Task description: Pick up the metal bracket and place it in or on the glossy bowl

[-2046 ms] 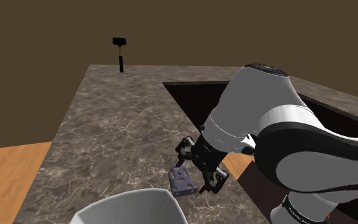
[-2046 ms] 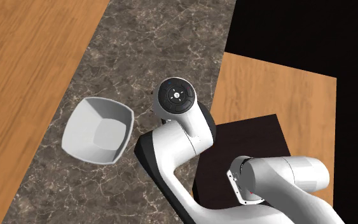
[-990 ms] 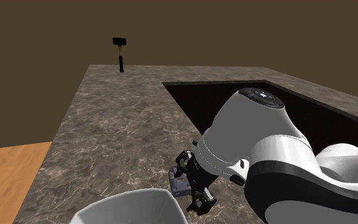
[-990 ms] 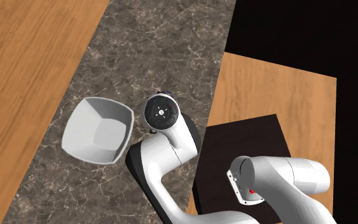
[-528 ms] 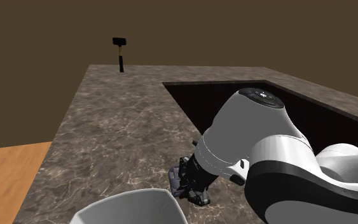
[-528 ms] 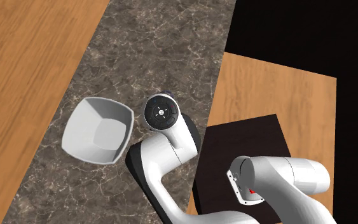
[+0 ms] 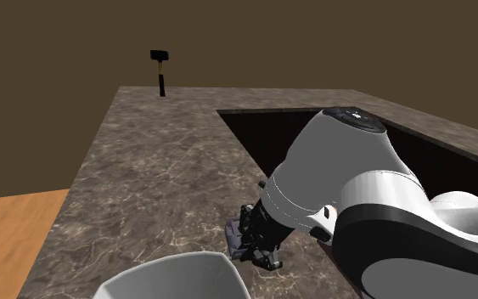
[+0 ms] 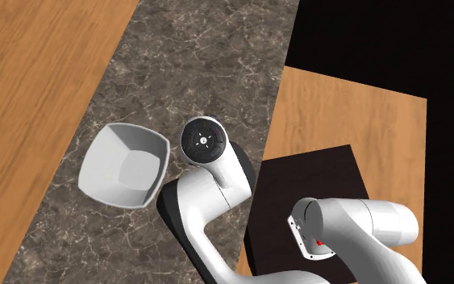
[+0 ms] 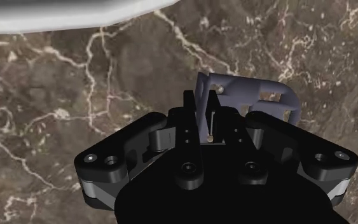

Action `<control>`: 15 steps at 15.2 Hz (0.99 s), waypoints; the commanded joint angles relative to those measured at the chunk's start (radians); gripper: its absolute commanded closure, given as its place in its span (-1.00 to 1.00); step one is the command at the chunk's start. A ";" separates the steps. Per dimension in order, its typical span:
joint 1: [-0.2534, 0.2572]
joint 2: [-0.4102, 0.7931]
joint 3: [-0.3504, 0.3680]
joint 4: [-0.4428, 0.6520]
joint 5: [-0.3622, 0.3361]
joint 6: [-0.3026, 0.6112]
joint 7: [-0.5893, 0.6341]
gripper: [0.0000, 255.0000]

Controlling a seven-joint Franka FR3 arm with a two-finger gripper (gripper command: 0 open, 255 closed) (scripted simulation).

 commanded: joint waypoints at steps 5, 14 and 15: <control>0.003 -0.018 -0.066 0.049 -0.047 -0.079 0.008 1.00; -0.001 -0.030 -0.148 0.136 -0.108 -0.189 0.021 1.00; -0.002 -0.030 -0.156 0.146 -0.114 -0.200 0.022 1.00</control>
